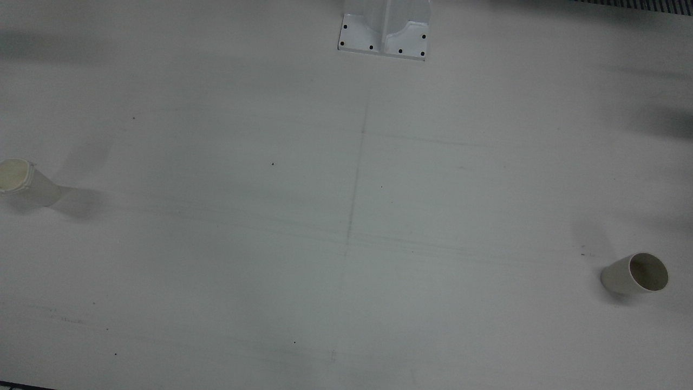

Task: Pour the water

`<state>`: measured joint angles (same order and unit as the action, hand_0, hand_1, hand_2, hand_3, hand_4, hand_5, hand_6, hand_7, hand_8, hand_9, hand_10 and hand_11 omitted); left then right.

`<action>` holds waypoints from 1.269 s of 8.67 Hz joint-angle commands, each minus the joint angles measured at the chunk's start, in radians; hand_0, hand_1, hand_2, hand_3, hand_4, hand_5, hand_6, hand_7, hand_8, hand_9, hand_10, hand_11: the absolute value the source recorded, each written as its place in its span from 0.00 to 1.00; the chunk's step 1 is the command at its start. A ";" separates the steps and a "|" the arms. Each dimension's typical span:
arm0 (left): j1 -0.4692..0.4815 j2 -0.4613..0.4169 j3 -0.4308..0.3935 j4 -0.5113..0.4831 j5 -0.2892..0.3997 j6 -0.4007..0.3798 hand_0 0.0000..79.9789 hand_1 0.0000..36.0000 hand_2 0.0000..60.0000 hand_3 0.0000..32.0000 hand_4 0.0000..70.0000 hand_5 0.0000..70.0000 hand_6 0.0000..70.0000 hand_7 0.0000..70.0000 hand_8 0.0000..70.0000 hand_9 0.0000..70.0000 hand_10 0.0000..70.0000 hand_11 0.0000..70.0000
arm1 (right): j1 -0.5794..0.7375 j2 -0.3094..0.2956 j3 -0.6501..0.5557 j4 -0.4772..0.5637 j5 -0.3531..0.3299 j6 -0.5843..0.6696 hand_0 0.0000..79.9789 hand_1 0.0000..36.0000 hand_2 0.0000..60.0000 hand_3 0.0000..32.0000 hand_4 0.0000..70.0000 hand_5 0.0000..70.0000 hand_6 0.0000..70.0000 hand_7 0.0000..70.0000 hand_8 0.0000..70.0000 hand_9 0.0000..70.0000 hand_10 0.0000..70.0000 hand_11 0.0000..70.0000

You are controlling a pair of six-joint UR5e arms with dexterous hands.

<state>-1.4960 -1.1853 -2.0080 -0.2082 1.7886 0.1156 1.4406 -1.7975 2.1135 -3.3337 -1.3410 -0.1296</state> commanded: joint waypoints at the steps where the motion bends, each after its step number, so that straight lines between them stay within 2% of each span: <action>1: -0.001 0.000 0.002 0.000 0.000 0.002 0.34 0.00 0.00 0.64 0.14 0.00 0.00 0.11 0.00 0.00 0.00 0.00 | -0.005 0.001 -0.007 -0.003 -0.001 -0.011 0.57 0.24 0.14 0.00 0.20 0.71 0.12 0.20 0.03 0.05 0.01 0.03; 2: -0.001 0.000 0.008 0.016 -0.002 0.030 0.35 0.00 0.00 0.65 0.14 0.00 0.00 0.11 0.00 0.00 0.00 0.00 | -0.003 0.000 -0.007 -0.006 -0.003 -0.021 0.57 0.24 0.14 0.00 0.20 0.70 0.12 0.20 0.03 0.06 0.02 0.04; 3: 0.003 -0.003 0.047 0.003 -0.006 0.091 0.38 0.00 0.00 0.64 0.14 0.00 0.01 0.12 0.00 0.00 0.00 0.00 | -0.008 0.000 -0.009 -0.013 -0.003 -0.054 0.57 0.24 0.13 0.00 0.18 0.68 0.12 0.20 0.03 0.05 0.02 0.04; 4: 0.017 -0.014 0.172 -0.120 -0.009 0.163 0.43 0.00 0.00 0.63 0.13 0.01 0.01 0.12 0.00 0.00 0.00 0.00 | -0.020 0.004 -0.009 -0.015 -0.001 -0.079 0.57 0.24 0.15 0.00 0.18 0.70 0.12 0.20 0.04 0.06 0.02 0.04; 5: 0.040 -0.045 0.312 -0.225 -0.009 0.232 0.47 0.03 0.00 0.57 0.13 0.00 0.01 0.11 0.00 0.00 0.00 0.00 | -0.040 0.007 -0.023 -0.015 -0.001 -0.082 0.57 0.28 0.21 0.00 0.21 0.87 0.19 0.32 0.08 0.12 0.05 0.08; 6: 0.072 -0.100 0.442 -0.282 -0.006 0.298 0.52 0.16 0.08 0.57 0.09 0.00 0.01 0.10 0.00 0.00 0.00 0.00 | -0.063 0.007 -0.021 -0.016 -0.001 -0.082 0.58 0.29 0.25 0.00 0.26 0.99 0.26 0.44 0.14 0.21 0.08 0.12; 7: 0.120 -0.117 0.489 -0.292 -0.008 0.349 0.56 0.24 0.13 0.59 0.08 0.00 0.00 0.10 0.00 0.00 0.00 0.00 | -0.089 0.007 -0.021 -0.018 -0.001 -0.082 0.58 0.29 0.26 0.00 0.26 1.00 0.28 0.48 0.16 0.24 0.09 0.14; 8: 0.147 -0.141 0.506 -0.293 -0.008 0.393 0.58 0.31 0.18 0.43 0.10 0.00 0.01 0.08 0.00 0.00 0.00 0.00 | -0.113 0.007 -0.021 -0.016 0.002 -0.085 0.58 0.29 0.26 0.00 0.26 1.00 0.29 0.50 0.17 0.24 0.10 0.15; 9: 0.183 -0.166 0.541 -0.296 -0.011 0.400 0.59 0.37 0.21 0.34 0.10 0.00 0.01 0.08 0.00 0.00 0.00 0.00 | -0.143 0.009 -0.021 -0.016 0.008 -0.085 0.58 0.26 0.27 0.00 0.30 1.00 0.38 0.63 0.23 0.34 0.14 0.21; 10: 0.192 -0.198 0.590 -0.303 -0.018 0.401 0.63 0.49 0.25 0.36 0.08 0.00 0.01 0.09 0.00 0.00 0.00 0.02 | -0.158 0.012 -0.020 -0.016 0.009 -0.094 0.58 0.27 0.28 0.00 0.31 1.00 0.39 0.65 0.25 0.37 0.14 0.22; 11: 0.206 -0.236 0.639 -0.309 -0.018 0.417 0.75 0.77 0.31 0.83 0.01 0.00 0.00 0.12 0.00 0.00 0.03 0.08 | -0.169 0.024 -0.020 -0.016 0.011 -0.096 0.58 0.28 0.29 0.00 0.32 1.00 0.39 0.64 0.25 0.36 0.14 0.21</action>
<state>-1.3276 -1.3496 -1.4688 -0.5032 1.7763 0.5038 1.3070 -1.7880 2.0928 -3.3503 -1.3348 -0.2173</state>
